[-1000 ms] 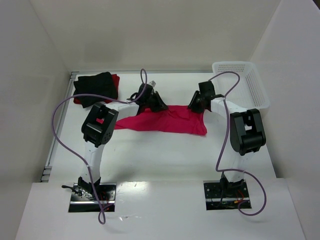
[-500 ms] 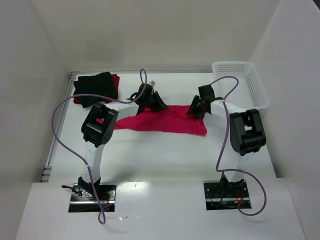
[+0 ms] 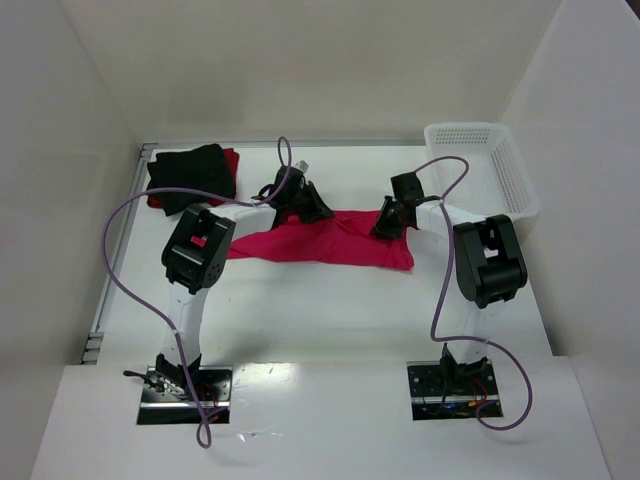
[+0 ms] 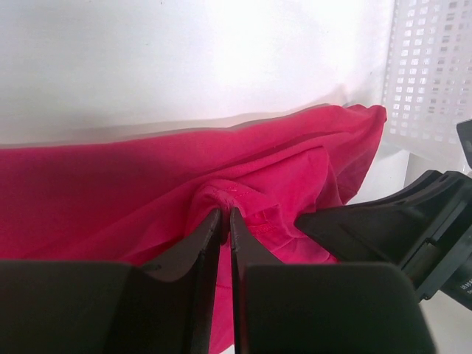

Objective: Fold and stack the t-shirts
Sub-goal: Fold the other side of the tshirt into a rectangle

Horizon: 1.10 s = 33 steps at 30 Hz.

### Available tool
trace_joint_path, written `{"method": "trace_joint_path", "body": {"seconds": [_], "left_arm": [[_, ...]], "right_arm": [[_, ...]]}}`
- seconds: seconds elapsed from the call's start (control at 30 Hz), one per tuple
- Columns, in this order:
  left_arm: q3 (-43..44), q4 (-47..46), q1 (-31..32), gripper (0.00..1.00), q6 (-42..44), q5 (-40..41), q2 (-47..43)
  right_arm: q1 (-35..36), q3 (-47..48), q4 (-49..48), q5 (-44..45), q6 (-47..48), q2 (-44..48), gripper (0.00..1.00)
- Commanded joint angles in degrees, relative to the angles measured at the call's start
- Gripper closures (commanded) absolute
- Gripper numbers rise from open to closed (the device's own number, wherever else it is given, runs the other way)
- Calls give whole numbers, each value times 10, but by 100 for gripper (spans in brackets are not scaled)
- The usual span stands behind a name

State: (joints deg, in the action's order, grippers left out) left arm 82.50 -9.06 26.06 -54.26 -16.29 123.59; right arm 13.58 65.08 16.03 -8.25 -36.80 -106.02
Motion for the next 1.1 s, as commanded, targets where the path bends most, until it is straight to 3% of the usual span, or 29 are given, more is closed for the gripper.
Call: {"method": "trace_joint_path", "body": {"seconds": [0.0, 0.17, 0.37, 0.83, 0.97, 1.07], "left_arm": [[-1, -21, -3, 84, -2, 7, -8], [-1, -26, -3, 84, -2, 7, -8], [-7, -26, -3, 84, -8, 7, -8], [4, -47, -19, 83, -13, -9, 2], [16, -47, -24, 77, -13, -9, 8], [16, -47, -29, 65, -13, -9, 13]], "right_arm": [[5, 1, -22, -5, -14, -4, 75], [5, 16, -23, 17, -14, -4, 91], [5, 63, -31, 28, -20, -4, 99], [5, 160, -36, 28, -25, -71, 99], [5, 172, -50, 28, -25, -88, 99], [5, 189, -50, 28, -25, -101, 99]]}}
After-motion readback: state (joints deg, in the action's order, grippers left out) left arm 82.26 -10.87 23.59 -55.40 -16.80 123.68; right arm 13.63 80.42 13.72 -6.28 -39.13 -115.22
